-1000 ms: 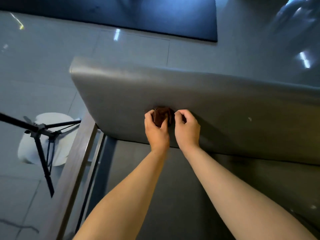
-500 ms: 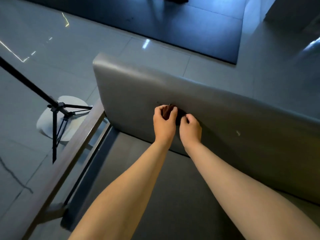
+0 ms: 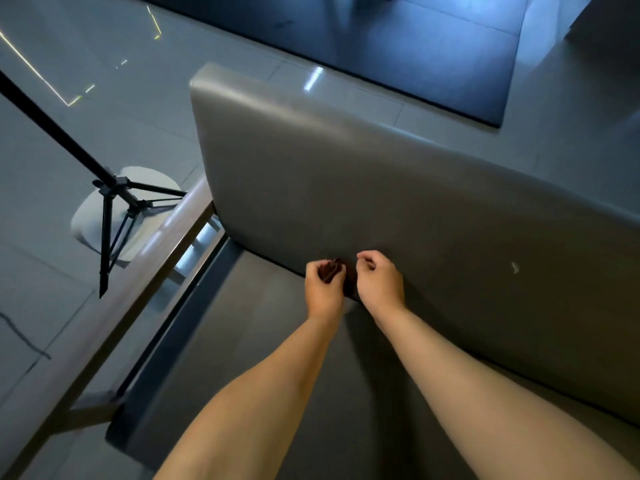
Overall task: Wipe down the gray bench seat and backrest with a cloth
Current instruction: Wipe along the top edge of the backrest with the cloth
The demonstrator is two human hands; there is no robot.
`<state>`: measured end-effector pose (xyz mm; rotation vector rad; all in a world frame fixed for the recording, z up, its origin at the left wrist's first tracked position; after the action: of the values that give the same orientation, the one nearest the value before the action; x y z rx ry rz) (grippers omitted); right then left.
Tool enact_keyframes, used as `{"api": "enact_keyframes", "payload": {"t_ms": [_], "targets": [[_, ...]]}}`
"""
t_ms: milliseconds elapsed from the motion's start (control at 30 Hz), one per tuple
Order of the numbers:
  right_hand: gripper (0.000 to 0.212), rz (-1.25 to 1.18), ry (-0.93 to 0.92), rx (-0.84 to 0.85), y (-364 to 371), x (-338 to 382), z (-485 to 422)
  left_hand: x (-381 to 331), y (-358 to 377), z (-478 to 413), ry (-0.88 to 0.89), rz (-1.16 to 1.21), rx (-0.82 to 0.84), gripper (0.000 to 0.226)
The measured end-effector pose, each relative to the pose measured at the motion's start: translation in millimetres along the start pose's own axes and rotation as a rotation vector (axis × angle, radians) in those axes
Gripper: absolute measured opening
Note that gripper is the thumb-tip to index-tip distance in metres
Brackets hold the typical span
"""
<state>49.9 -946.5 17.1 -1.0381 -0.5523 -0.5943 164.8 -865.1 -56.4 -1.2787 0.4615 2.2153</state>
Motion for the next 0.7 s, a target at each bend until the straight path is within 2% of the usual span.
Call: {"api": "enact_keyframes", "payload": {"t_ms": [100,167,233,400,567,633,700], "targets": [[0.026,-0.002,0.039,-0.024,6,-5,2,-40,-2,1,0.160,0.084,-0.056,0.023],[0.029,-0.032,0.032,-0.031,8,-5,1,-64,-1,-1,0.276,0.046,-0.092,0.025],[0.029,-0.059,0.013,-0.028,10,-4,-2,-74,5,-3,0.319,-0.045,-0.097,0.027],[0.021,-0.075,-0.017,-0.063,21,-8,-15,-52,8,-20,0.266,-0.179,-0.093,0.030],[0.032,-0.093,0.064,-0.026,44,-15,-9,-40,4,-30,0.213,-0.186,-0.046,0.027],[0.032,-0.118,0.093,0.000,53,-18,-5,-29,-2,-38,0.134,-0.156,-0.027,0.026],[0.030,-0.127,0.113,0.060,63,-20,-1,-1,-22,-45,-0.043,-0.112,-0.063,0.027]]}}
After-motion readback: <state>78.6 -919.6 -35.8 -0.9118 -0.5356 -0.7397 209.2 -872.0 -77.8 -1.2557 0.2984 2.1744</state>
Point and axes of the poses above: each hand's wrist, its own z-axis away from the middle knuckle, its own y-axis out of the palm, x = y × z, the point moved 8 cm from there along -z, towards the middle knuckle, and after that the axes turned 5 degrees about z, right-handed, at the moved point
